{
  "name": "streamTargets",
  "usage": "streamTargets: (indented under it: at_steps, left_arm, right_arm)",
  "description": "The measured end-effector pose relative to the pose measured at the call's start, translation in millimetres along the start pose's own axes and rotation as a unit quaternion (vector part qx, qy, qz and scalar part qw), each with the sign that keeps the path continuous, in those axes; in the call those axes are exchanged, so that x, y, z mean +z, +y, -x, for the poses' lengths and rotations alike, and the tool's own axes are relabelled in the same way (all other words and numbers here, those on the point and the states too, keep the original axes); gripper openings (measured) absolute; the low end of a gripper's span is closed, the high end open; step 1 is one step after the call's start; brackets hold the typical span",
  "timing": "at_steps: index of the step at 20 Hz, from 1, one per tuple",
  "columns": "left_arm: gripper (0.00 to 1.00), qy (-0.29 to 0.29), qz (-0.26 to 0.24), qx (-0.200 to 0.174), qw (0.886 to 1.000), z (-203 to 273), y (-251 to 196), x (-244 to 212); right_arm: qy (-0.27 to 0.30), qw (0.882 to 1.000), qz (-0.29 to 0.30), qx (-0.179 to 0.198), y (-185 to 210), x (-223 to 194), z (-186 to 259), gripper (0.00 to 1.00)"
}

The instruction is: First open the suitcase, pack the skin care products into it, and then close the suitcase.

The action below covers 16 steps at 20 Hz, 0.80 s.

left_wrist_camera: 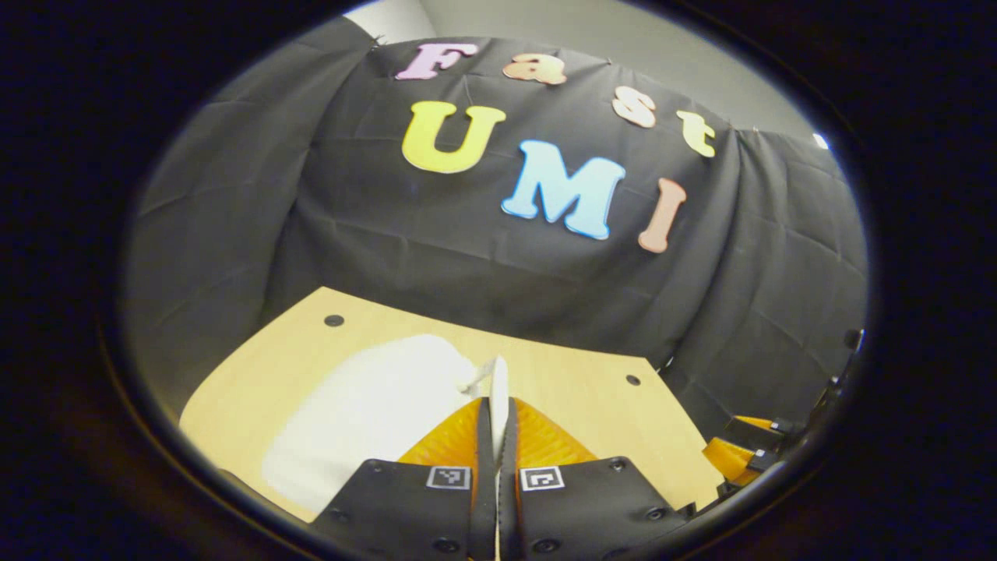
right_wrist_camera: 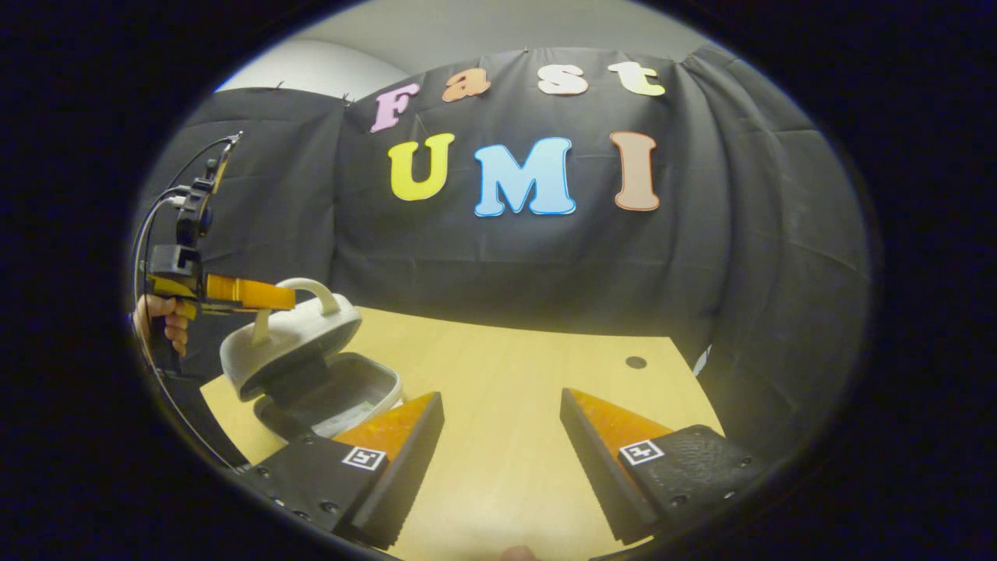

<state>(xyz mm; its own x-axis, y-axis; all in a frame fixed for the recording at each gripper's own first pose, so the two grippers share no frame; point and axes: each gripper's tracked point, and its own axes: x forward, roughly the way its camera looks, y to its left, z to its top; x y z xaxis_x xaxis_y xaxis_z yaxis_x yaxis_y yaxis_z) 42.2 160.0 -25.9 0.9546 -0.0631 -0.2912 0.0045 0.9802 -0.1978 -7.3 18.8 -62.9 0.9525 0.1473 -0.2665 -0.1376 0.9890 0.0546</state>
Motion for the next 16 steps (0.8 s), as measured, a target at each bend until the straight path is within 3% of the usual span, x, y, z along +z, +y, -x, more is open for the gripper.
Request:
streamTargets:
  at_steps: [1, 6, 13, 16]
  left_arm:
    - [0.09, 0.013, -0.008, -0.003, 1.000, -10, -6, -17]
    - [0.09, 0.082, -0.030, -0.012, 0.996, -43, -36, -101]
    - [0.12, 0.140, -0.081, -0.010, 0.987, -71, -46, -164]
    - [0.25, 0.135, -0.072, -0.029, 0.988, -69, -58, -175]
  right_arm:
    - [-0.001, 1.000, -0.002, -0.005, -5, -2, 1, 0.96]
    - [0.008, 0.999, -0.011, -0.032, -24, -12, 8, 0.93]
    - [0.017, 0.997, -0.018, -0.069, -32, -18, 15, 0.93]
    - [0.017, 0.997, -0.018, -0.069, -26, -14, 15, 0.92]
